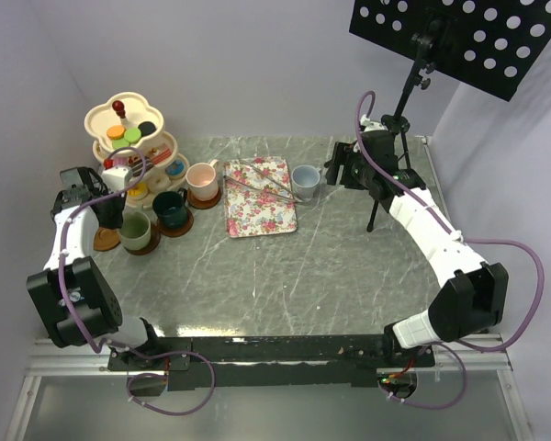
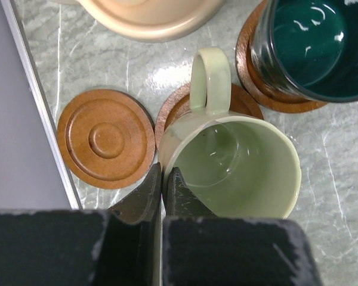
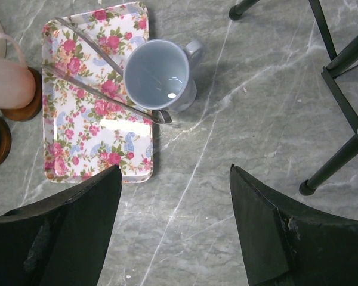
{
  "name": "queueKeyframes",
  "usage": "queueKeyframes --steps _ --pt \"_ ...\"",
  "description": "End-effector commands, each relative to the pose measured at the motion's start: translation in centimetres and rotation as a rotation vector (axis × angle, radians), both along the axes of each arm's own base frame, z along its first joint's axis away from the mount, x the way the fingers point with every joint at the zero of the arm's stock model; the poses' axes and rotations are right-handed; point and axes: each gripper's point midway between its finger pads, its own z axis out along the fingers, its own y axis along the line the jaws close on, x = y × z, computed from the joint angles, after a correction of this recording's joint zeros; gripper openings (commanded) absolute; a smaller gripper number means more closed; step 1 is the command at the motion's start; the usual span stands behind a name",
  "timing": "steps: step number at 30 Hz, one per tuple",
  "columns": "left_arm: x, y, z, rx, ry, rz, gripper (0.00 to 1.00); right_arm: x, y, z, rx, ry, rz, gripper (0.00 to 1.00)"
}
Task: Serve the afternoon tea
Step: Place the cup on the coaster.
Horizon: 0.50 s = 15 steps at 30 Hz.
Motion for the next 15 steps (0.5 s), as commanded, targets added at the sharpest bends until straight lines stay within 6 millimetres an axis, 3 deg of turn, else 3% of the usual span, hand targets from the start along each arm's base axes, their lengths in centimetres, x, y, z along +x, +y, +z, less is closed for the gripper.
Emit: queueKeyframes --steps 1,12,15 --pt "2.3 0.1 1.4 -0.002 -0.099 -0.033 0.01 1.2 -0.1 2.0 0.005 -0.058 -0.001 0.8" --pt "2.5 -0.5 0.3 -0.047 -0.084 -0.029 0.04 1.2 -0.4 1.8 -0.002 -0.056 -0.001 0.8" --pt "2.5 0.3 0.2 -0.026 -0.083 0.012 0.2 1.2 -0.4 1.8 -0.007 -0.056 0.002 0.8"
